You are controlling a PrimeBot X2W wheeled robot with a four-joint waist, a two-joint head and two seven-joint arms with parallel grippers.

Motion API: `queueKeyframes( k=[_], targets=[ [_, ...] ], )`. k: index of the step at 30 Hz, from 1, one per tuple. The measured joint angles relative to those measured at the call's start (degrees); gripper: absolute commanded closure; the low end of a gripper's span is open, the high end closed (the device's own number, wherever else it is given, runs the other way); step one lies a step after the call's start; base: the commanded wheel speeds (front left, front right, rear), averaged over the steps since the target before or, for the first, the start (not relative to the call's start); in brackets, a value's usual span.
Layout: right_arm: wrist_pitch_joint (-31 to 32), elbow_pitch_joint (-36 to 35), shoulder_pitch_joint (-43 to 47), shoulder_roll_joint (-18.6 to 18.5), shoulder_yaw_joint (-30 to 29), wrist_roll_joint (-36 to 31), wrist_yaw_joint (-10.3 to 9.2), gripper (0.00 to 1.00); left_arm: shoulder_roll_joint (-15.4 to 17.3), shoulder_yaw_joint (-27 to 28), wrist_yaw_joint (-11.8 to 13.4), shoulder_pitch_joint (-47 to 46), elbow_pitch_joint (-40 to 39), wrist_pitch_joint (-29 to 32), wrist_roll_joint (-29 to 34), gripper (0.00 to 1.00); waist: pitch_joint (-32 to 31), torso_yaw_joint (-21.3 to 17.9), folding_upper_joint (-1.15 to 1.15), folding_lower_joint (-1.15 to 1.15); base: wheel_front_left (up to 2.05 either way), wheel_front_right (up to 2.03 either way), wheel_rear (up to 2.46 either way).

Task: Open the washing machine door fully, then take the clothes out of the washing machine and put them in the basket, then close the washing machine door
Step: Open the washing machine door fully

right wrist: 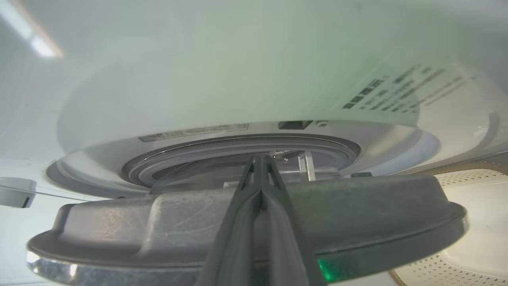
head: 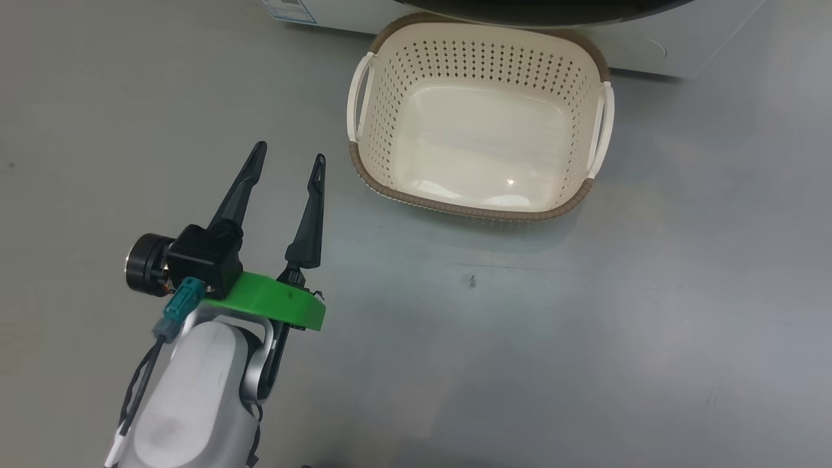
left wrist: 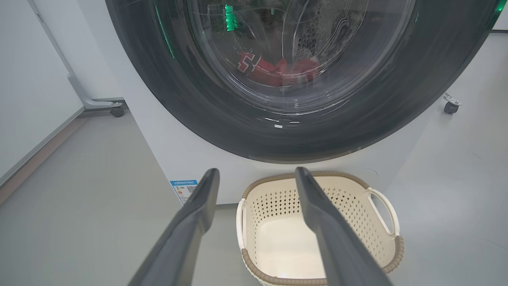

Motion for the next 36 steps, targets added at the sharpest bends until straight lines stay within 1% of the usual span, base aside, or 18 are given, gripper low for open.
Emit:
queueKeyframes(
  k=[2, 7, 21, 28, 31, 32, 36],
  targets=[
    [0.63, 0.31, 0.51, 0.04, 0.1, 0.4, 0.86, 1.0, 0.0, -0.05, 0.0, 0.0, 0.22, 0.0, 0.0, 0.0, -0.35, -0.14, 0.0, 0.0, 0.0, 0.0, 0.0],
    [2.36, 0.73, 1.63, 0.3, 0.51, 0.86, 1.66, 1.0, 0.0, -0.08, 0.47, 0.01, 0.69, 0.0, 0.07, 0.0, -1.14, -0.42, 0.0, 0.0, 0.0, 0.0, 0.0],
    [6.72, 2.04, 6.83, 3.12, 1.94, 2.96, 4.98, 1.0, 0.0, -0.04, 0.79, 0.21, 1.94, 0.0, 0.24, 0.0, -4.47, -1.61, 0.0, 0.0, 0.0, 0.0, 0.0],
    [7.37, 2.31, 8.87, 3.85, 1.86, 3.78, 5.86, 1.0, 0.0, 0.0, 0.98, 0.94, 2.42, 0.0, 0.56, 0.0, -6.11, -2.31, 0.0, 0.0, 0.0, 0.0, 0.0],
    [7.22, 2.25, 9.05, 3.83, 1.42, 3.82, 5.91, 1.0, 0.0, -0.01, 0.98, 1.08, 2.42, 0.0, 0.56, 0.0, -6.44, -2.58, 0.0, 0.0, 0.0, 0.0, 0.0],
    [6.83, 2.24, 9.11, 3.81, 1.31, 3.75, 6.28, 1.0, 0.0, -0.01, 0.98, 1.08, 2.42, 0.0, 0.56, 0.0, -6.52, -2.63, 0.0, 0.0, 0.0, 0.0, 0.0],
    [6.5, 2.27, 9.64, 3.86, 0.98, 3.74, 6.71, 1.0, 0.0, -0.08, 0.98, 1.1, 2.48, 0.0, 0.56, 0.0, -6.85, -2.79, 0.0, 0.0, 0.0, 0.0, 0.0]
  ],
)
